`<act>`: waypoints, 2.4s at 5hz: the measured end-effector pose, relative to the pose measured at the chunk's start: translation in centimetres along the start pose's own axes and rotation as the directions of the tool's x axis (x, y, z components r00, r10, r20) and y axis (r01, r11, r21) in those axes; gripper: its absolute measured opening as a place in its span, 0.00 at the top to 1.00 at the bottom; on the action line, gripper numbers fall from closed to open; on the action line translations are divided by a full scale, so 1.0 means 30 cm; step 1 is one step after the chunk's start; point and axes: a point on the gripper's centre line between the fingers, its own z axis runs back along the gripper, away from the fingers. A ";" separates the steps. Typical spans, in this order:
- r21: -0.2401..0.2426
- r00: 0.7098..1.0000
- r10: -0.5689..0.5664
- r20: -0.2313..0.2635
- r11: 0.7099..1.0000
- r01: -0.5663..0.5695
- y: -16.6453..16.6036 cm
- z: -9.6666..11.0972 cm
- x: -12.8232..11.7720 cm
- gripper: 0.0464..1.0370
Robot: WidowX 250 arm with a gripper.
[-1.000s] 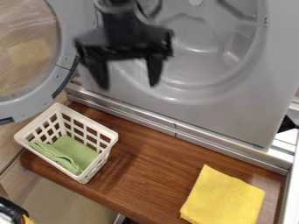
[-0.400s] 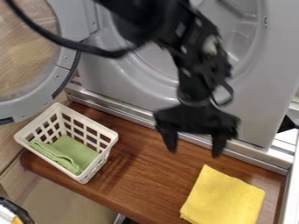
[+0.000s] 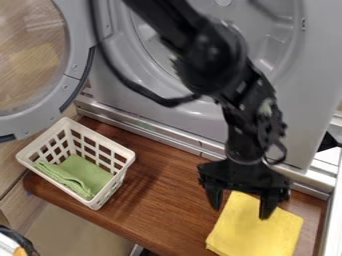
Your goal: Put the yellow cloth in the washing machine
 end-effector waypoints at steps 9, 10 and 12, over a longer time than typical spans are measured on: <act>0.111 0.998 -0.056 -0.026 0.992 0.059 -0.022 -0.219 -0.009 0.83; 0.090 0.998 -0.051 0.026 0.995 0.049 -0.027 -0.118 0.010 0.93; 0.226 0.999 0.042 0.033 0.973 -0.048 0.046 0.096 0.047 0.95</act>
